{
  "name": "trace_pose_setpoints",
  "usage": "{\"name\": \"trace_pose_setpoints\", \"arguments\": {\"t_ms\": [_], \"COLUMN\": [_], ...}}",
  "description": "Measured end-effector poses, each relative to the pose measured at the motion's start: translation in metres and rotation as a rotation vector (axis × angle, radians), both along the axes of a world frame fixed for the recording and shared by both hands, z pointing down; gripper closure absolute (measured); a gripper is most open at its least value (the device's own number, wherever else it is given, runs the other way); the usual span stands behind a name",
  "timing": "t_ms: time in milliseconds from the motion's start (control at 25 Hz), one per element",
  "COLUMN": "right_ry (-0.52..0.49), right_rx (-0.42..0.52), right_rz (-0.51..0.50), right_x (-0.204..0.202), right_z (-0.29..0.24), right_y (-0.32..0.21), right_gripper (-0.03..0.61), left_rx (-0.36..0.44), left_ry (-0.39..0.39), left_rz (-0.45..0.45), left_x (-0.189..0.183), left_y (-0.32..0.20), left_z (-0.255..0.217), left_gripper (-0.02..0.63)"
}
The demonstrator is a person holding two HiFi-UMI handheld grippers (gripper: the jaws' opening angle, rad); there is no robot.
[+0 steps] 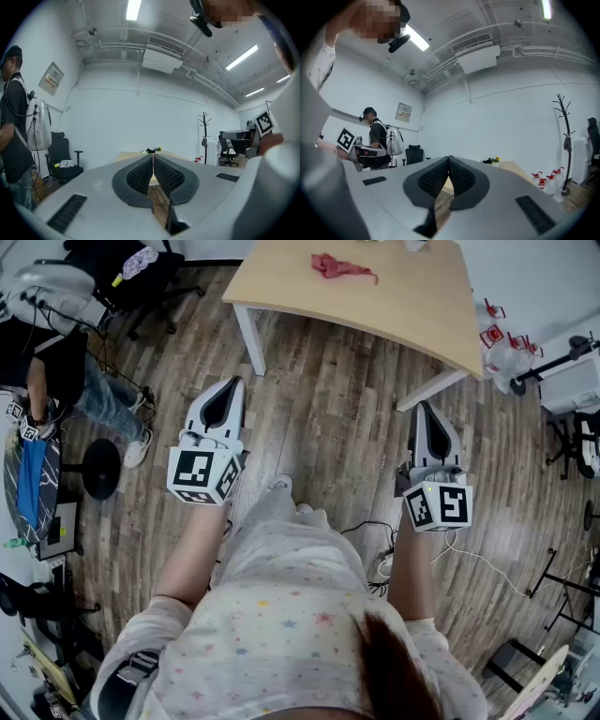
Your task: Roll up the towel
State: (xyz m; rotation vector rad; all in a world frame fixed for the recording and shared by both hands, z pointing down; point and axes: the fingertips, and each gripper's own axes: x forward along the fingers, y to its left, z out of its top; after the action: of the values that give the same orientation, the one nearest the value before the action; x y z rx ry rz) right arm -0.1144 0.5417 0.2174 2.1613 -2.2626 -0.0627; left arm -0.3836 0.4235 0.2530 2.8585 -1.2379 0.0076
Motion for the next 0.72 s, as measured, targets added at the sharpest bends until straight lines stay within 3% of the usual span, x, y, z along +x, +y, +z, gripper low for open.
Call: {"name": "trace_pose_setpoints", "arguments": {"t_ms": [480,720], "right_ry": [-0.009,-0.077], "right_rx": [0.086,0.077], "right_rz": [0.020,0.026], "right_x": [-0.006,0.002], "right_z": [-0.015,-0.007], "right_y": [0.014,0.014], "right_gripper": [0.577,0.546], "left_rx": [0.008,-0.010], "left_ry": [-0.025,-0.033], "left_rz": [0.030,0.038], "left_x": [0.003,0.013], "left_y": [0.017,0.016], "left_z": [-0.001,0.000], "left_gripper": [0.598,0.595]}}
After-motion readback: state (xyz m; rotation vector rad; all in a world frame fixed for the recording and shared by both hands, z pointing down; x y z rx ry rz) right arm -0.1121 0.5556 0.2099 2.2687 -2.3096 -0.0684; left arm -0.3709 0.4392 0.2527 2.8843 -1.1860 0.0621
